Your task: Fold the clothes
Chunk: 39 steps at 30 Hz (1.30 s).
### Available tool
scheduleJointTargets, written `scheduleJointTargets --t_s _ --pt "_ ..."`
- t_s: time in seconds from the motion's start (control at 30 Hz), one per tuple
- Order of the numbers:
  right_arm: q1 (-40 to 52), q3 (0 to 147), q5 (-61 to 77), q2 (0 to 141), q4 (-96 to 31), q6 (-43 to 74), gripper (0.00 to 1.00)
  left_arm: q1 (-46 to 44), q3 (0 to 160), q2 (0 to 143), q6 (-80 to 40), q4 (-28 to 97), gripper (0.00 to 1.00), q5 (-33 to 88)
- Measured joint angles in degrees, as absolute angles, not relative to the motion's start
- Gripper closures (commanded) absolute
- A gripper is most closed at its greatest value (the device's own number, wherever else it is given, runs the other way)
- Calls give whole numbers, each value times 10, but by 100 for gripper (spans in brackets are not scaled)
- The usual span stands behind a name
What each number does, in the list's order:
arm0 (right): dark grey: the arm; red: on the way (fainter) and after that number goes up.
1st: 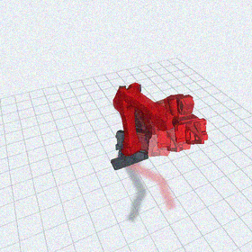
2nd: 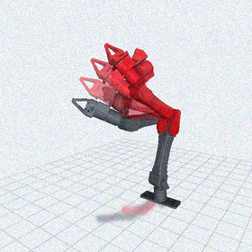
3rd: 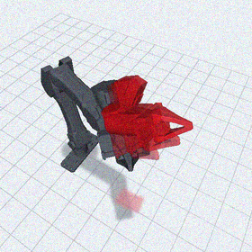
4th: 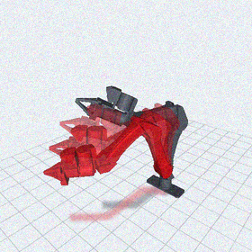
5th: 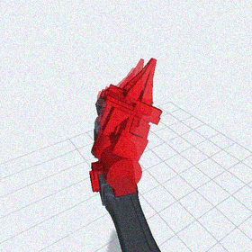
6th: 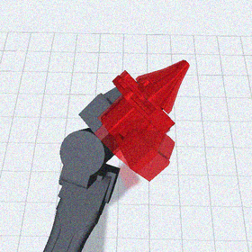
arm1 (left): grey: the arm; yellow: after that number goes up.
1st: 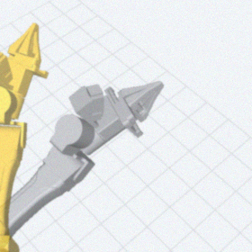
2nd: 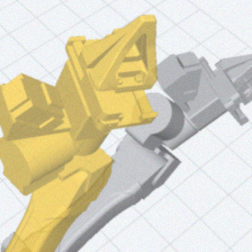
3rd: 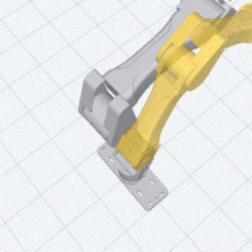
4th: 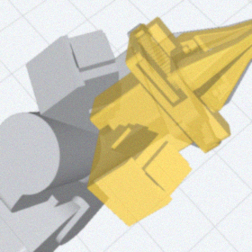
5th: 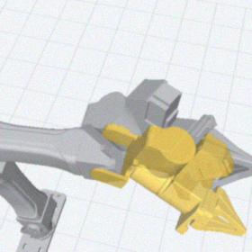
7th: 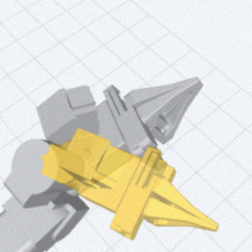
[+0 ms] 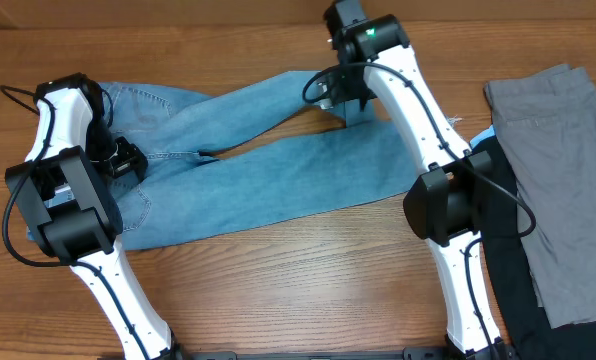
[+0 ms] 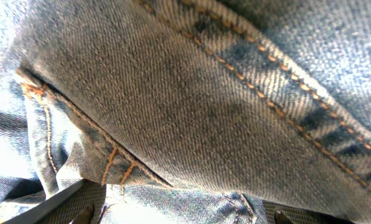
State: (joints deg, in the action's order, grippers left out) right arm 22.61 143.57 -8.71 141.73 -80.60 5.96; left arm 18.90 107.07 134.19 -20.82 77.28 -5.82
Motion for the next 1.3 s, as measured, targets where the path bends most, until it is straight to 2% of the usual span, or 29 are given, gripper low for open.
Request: scheduleJointTargets --t_s 0.17,0.37,0.43,0.53,0.63,0.73,0.9,1.3 --pt "229 1395 -60 1417 -774 60 14 189 1071 1342 -208 773 16 -58" --pt "225 1305 -51 1417 -734 60 17 189 1071 1342 -208 773 15 -58" --pt "225 1279 -51 1417 -715 59 21 190 1071 1342 -208 773 15 -58" --pt "225 1258 -57 1417 -699 58 39 191 1071 1342 -208 774 14 -58" --pt "225 1253 -78 1417 -694 57 53 192 1071 1342 -208 774 14 -58" --pt "225 1252 -103 1417 -690 64 74 192 1071 1342 -208 774 14 -58" --pt "223 1252 -123 1417 -690 62 96 192 1071 1342 -208 774 14 -58" --pt "203 1252 -134 1417 -686 68 96 192 1071 1342 -208 774 13 -58"
